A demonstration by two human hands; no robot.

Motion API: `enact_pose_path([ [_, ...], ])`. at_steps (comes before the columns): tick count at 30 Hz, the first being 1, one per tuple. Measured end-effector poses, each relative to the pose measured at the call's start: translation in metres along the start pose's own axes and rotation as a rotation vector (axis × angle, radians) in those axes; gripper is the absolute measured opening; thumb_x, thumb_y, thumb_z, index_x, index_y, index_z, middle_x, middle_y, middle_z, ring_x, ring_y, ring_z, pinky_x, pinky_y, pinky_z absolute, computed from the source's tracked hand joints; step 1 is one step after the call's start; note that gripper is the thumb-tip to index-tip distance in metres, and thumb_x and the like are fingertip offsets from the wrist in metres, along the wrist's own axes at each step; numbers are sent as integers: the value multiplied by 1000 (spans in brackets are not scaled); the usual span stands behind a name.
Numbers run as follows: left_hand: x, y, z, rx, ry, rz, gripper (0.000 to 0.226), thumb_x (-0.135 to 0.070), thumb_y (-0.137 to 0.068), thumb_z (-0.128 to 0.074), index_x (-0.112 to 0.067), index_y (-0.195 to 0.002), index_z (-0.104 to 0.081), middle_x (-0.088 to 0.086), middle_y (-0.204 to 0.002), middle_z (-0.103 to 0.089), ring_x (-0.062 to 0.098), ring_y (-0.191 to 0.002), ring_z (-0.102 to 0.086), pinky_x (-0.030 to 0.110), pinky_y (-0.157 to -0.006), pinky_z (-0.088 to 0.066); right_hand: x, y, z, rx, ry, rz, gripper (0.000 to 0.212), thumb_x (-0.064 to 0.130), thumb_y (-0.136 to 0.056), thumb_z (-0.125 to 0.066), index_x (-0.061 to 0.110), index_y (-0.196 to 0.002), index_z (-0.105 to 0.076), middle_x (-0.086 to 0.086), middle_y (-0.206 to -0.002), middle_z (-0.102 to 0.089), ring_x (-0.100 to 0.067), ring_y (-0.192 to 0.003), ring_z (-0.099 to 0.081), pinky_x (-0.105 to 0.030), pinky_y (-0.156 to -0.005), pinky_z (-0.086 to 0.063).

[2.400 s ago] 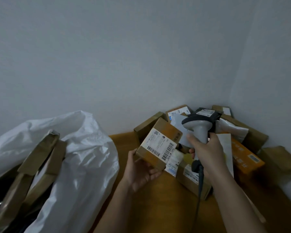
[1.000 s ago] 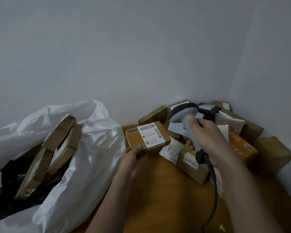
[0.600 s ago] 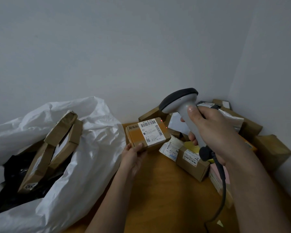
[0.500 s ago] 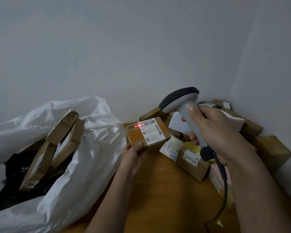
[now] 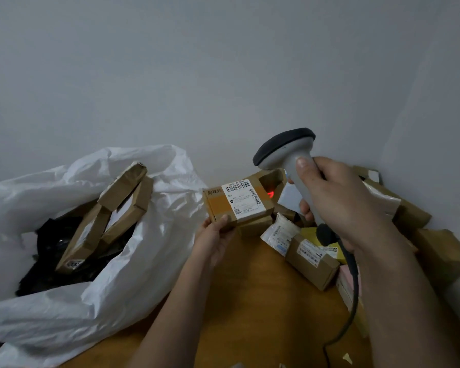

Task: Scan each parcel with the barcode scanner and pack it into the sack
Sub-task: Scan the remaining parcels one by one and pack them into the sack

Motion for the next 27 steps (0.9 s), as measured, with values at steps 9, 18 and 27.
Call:
enact_pose_path([
  [9,-19,12,-4,54,-2,-85,41,0,-93,-58,3,-131,-46,20,-108,-72,32,-100,-71,33,-72,-60,12,-10,-22,39,22,33,33,39,-104,-36,14,-97,-55,3,-68,-58,10,-47,-56,-7,-37,-37],
  [18,-36,25,-3,17,-23,-122,41,-1,-93,-58,3,-132,-45,23,-116,-68,34,-107,-68,40,-88,-57,32,-6,-16,45,25,129,33,40,-104,-35,14,-98,-56,-1,-69,-58,0,-50,-59,-12,-41,-39],
  [27,-47,37,-9,-3,-49,-165,38,0,-94,-57,2,-131,-47,22,-115,-69,31,-104,-69,36,-81,-60,40,-5,-17,61,38,145,34,41,-104,-34,14,-103,-55,0,-72,-57,-5,-57,-55,-14,-46,-39],
])
Point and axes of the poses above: each hand's wrist, its own y-axis away from the middle knuckle, its own z-axis out of the back of the hand, x = y × z, the point moved 3 cm from there along -y, towards the middle knuckle
